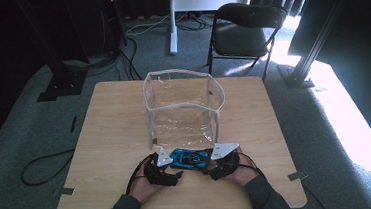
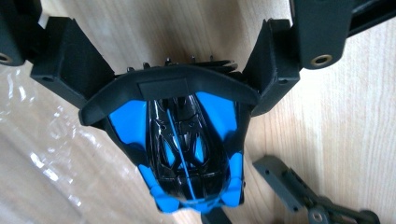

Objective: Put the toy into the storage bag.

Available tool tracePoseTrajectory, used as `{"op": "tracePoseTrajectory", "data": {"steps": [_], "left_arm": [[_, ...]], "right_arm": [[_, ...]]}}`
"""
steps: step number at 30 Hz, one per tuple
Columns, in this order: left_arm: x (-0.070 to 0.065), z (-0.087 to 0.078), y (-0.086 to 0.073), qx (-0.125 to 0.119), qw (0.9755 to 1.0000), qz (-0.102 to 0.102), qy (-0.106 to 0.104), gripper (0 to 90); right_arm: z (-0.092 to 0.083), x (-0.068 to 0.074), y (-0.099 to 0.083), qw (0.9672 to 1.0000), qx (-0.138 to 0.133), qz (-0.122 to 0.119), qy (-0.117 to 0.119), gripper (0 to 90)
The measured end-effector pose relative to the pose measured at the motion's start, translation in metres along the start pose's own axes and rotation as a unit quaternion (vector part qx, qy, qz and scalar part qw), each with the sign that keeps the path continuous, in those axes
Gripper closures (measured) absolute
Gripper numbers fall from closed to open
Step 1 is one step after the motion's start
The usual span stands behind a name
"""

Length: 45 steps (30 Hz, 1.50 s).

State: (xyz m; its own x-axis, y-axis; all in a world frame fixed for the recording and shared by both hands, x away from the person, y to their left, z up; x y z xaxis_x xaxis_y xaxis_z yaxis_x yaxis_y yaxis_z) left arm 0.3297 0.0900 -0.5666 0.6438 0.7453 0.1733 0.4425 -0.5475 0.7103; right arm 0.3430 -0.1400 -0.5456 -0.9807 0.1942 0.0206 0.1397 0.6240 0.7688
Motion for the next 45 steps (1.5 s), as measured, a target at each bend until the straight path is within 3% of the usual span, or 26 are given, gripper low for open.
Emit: {"op": "tracePoseTrajectory", "data": {"steps": [7, 18, 21, 22, 25, 28, 32, 37, 38, 39, 40, 45], "left_arm": [[-0.001, 0.0, 0.0, -0.001, 1.0, 0.003, -0.002, 19.3], [0.001, 0.0, 0.0, 0.002, 1.0, 0.005, -0.006, 17.9], [0.001, 0.0, 0.0, 0.002, 1.0, 0.004, -0.005, 17.7], [0.001, 0.0, 0.0, 0.003, 1.0, 0.005, -0.006, 17.6], [0.001, 0.0, 0.0, 0.003, 1.0, 0.005, -0.005, 17.8], [0.001, 0.0, 0.0, 0.002, 1.0, 0.004, -0.004, 18.1], [0.001, 0.0, 0.0, 0.001, 1.0, 0.006, -0.006, 18.7], [0.0, 0.0, 0.0, 0.0, 0.9999, 0.008, -0.008, 18.7], [0.0, 0.0, 0.0, 0.0, 0.9999, 0.008, -0.008, 18.7], [0.0, 0.0, 0.0, 0.0, 0.9999, 0.007, -0.008, 18.7], [0.0, 0.0, 0.0, 0.0, 0.9999, 0.007, -0.008, 18.7], [0.0, 0.0, 0.0, 0.0, 1.0, 0.006, -0.007, 18.6]], "right_arm": [[-0.008, 0.005, 0.009, 0.9995, -0.027, 0.001, 0.016, 25.4], [0.001, 0.002, 0.003, 0.9994, -0.026, 0.007, 0.023, 24.6], [0.005, 0.001, -0.001, 0.9994, -0.014, 0.01, 0.031, 24.6], [0.012, 0.001, -0.007, 0.9991, 0.005, 0.02, 0.036, 24.1], [0.014, -0.001, -0.009, 0.9988, 0.005, 0.025, 0.042, 24.0], [0.02, -0.006, -0.013, 0.9977, 0.021, 0.039, 0.051, 21.1], [0.023, -0.007, -0.011, 0.9982, 0.03, 0.027, 0.045, 11.2], [0.025, -0.008, -0.01, 0.9982, 0.031, 0.02, 0.047, 11.0], [0.025, -0.009, -0.01, 0.9985, 0.03, 0.019, 0.043, 11.3], [0.023, -0.01, -0.01, 0.9979, 0.027, 0.023, 0.055, 20.4], [0.023, -0.01, -0.01, 0.9974, 0.025, 0.023, 0.063, 20.6], [0.022, -0.006, -0.009, 0.9983, 0.015, 0.012, 0.054, 21.7]]}}
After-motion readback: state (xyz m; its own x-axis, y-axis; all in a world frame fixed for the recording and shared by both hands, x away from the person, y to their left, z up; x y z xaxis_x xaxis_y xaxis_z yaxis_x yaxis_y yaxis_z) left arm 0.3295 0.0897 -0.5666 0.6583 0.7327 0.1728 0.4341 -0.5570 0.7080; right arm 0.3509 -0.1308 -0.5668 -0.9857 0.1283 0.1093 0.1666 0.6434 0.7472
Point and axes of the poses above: each handheld gripper's, and its own axes: z roughly forward along the jaws, y roughly out of its top, x roughly to its left, the point moved 3 cm from there along z, roughly forward along the jaws, and after that the axes turned 13 degrees about y, right-handed, at the moved point
